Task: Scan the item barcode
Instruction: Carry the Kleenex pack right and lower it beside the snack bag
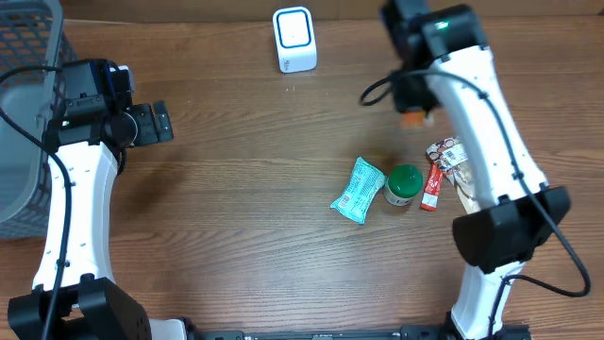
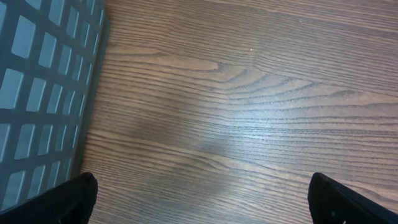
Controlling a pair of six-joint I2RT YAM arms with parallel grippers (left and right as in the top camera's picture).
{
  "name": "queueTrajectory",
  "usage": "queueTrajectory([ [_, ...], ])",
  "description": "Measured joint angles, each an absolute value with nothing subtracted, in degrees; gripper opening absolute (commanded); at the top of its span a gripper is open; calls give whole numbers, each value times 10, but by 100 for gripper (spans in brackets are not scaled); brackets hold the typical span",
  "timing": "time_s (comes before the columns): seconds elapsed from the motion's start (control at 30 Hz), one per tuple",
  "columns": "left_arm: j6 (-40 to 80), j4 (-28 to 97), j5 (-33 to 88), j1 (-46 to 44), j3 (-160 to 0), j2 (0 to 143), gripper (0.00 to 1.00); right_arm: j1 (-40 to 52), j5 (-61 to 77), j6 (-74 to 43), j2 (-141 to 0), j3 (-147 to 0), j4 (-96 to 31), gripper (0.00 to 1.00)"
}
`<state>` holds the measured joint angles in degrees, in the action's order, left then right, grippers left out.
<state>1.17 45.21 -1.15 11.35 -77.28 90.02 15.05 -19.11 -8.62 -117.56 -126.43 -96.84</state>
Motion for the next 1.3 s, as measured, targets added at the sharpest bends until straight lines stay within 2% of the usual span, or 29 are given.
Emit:
queueTrajectory([
  [0.43, 12, 452, -11, 114, -773, 900, 100, 27, -149, -171, -1177, -1114, -952, 9],
  [0.47, 12, 452, -11, 114, -773, 900, 100, 22, -149, -171, -1177, -1105, -950, 13],
  [0.53, 12, 452, -11, 114, -773, 900, 100, 10, -148, -174, -1177, -1089, -944, 36],
  [0.6, 12, 452, -11, 114, -773, 900, 100, -4, -147, -178, -1177, -1072, -935, 49],
  [0.7, 12, 452, -11, 114, -773, 900, 100, -22, -145, -184, -1177, -1054, -915, 50],
  [0.93, 12, 452, -11, 114, -773, 900, 100, -31, -123, -185, -1177, -1053, -891, 47],
  [1.2, 12, 452, -11, 114, -773, 900, 100, 0, 11, -147, -1157, -1053, -884, 49],
  [1.3, 12, 452, -11, 114, -773, 900, 100, 16, 38, -150, -1126, -1053, -906, 53],
])
